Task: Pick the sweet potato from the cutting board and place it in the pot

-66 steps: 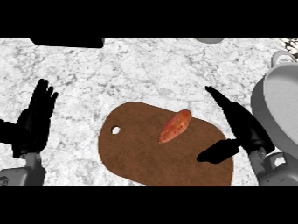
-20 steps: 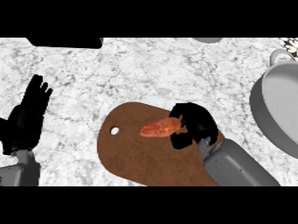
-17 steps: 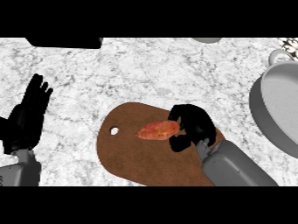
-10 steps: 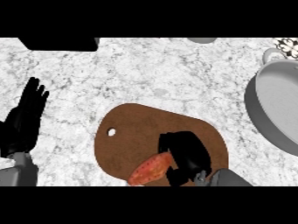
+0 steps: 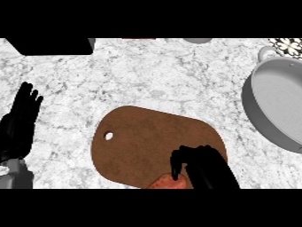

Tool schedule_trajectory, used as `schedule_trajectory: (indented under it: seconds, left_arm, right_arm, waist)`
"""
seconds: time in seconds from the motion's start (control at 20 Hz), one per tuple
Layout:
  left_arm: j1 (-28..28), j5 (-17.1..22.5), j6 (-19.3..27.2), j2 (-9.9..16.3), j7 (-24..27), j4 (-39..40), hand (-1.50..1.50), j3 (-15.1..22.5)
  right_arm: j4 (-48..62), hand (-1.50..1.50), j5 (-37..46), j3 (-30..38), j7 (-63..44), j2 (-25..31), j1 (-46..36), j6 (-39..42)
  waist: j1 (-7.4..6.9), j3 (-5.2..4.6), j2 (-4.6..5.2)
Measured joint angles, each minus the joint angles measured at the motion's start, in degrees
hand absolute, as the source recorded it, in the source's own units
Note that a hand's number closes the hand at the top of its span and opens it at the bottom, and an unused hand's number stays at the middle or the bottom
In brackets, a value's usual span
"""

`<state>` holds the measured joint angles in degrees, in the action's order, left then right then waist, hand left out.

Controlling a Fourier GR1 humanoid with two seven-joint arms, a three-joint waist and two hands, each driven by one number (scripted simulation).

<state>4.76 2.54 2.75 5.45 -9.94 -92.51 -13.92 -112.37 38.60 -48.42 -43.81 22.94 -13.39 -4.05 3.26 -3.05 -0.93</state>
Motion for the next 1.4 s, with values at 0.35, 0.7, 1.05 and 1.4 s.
schedule_trajectory:
  seconds: [0.35,0.7,1.05,1.4]
  left_arm:
    - [-0.69,-0.36,-0.31,0.02,0.89,-0.12,0.00,-0.21]
    - [0.03,0.06,-0.69,-0.11,0.03,-0.70,0.00,0.18]
    - [0.62,-0.33,-0.97,-0.24,0.31,-0.12,0.00,0.58]
    - [1.43,-0.30,-1.14,-0.40,-0.10,0.10,0.00,1.07]
  right_arm:
    - [-14.56,1.50,6.78,10.11,-4.93,4.11,1.88,-5.80]
    - [-20.01,1.50,7.89,21.99,-7.21,8.97,5.10,-7.34]
    - [-19.29,1.50,3.50,32.13,-4.16,10.73,8.20,-9.66]
    - [-13.09,1.50,-9.44,42.47,3.51,11.01,9.63,-11.99]
  waist:
    - [0.69,0.16,0.08]
    - [-0.26,0.14,0.77]
    - [-1.12,0.32,1.30]
    - [-2.14,0.40,1.76]
